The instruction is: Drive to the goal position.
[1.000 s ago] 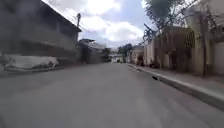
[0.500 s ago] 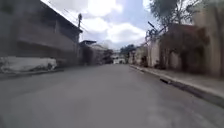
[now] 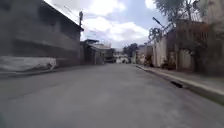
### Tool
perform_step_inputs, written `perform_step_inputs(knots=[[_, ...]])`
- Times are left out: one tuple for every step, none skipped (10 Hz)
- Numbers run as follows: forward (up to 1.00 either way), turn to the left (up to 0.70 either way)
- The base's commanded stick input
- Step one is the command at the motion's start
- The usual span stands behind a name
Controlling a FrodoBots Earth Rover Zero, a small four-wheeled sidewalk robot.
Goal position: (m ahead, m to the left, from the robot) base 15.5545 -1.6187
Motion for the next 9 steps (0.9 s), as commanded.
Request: perform_step_inputs(knots=[[1.0, -0.33], [1.0, -0.12], [1.0, 0.0], [1.0, 0.0], [1.0, 0.0], [1.0, 0.0], [1.0, 0.0], [1.0, 0.0], [1.0, -0.37]])
